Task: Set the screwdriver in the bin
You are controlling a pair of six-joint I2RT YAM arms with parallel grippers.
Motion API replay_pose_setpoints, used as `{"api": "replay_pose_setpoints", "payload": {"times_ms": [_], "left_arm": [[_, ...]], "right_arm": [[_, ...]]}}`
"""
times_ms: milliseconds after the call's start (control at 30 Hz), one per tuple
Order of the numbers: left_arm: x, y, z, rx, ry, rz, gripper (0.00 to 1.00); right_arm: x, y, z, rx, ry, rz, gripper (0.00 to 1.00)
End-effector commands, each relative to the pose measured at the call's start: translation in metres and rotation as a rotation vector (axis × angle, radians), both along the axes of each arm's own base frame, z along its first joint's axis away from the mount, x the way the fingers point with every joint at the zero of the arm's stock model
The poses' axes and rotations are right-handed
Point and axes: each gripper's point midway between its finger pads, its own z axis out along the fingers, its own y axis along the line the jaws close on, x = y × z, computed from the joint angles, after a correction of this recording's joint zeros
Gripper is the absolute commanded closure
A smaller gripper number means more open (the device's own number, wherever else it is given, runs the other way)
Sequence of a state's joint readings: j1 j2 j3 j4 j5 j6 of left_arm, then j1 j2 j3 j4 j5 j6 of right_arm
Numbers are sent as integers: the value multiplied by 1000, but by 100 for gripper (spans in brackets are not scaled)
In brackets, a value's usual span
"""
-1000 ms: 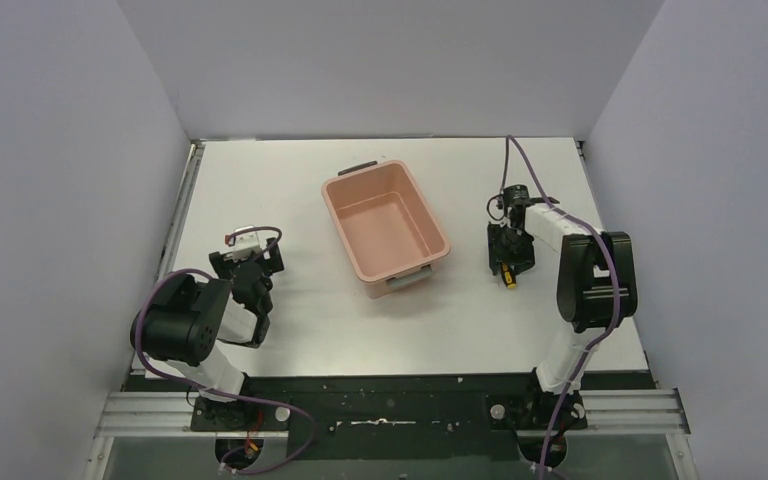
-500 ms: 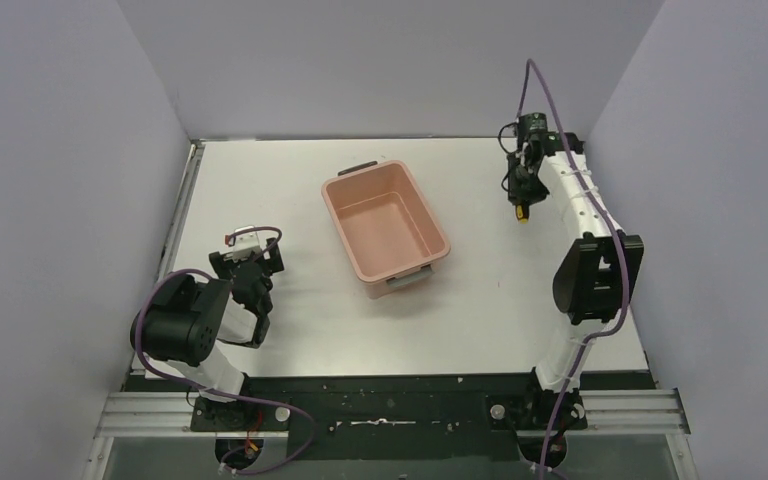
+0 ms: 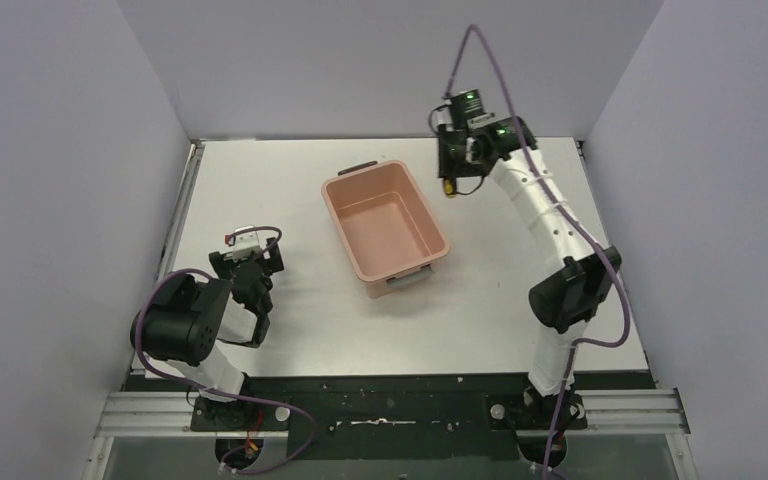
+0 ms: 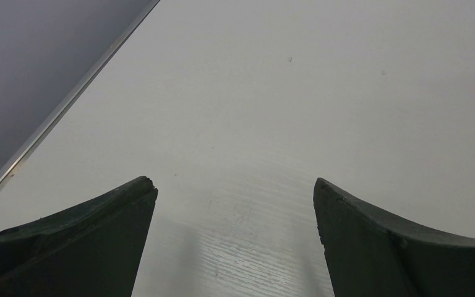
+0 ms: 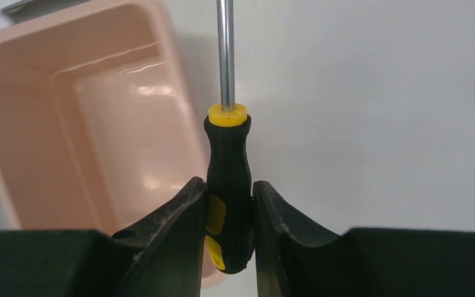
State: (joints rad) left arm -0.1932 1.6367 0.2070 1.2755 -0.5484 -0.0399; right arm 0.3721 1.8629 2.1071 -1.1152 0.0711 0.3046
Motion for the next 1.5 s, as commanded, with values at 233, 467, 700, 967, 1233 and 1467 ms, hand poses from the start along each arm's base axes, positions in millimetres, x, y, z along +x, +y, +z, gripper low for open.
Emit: {"api": "replay_pose_setpoints", "payload": {"times_ms": [233,467,700,967,1233,1467], "left_arm": [[4,0,14,-2,-53,-2,3],[4,0,14,-2,-53,-2,3],[4,0,15,-2,-54,-2,3],[4,0,15,-2,-54,-1,3],[4,0,15,-3,-55,-2,3],[4,0,14,-2,-53,-3,3]], "right_arm": [[-24,168,-48,42,22,266,100],[-58,177,-156,-61,221,287,100],[-74,172,-216,-72,292,248,97],[-73,163,-226,-116,300,210,45],[-54,177,-126,-81,107,222,15],[-54,173,-34,-31,-63,232,3]]}}
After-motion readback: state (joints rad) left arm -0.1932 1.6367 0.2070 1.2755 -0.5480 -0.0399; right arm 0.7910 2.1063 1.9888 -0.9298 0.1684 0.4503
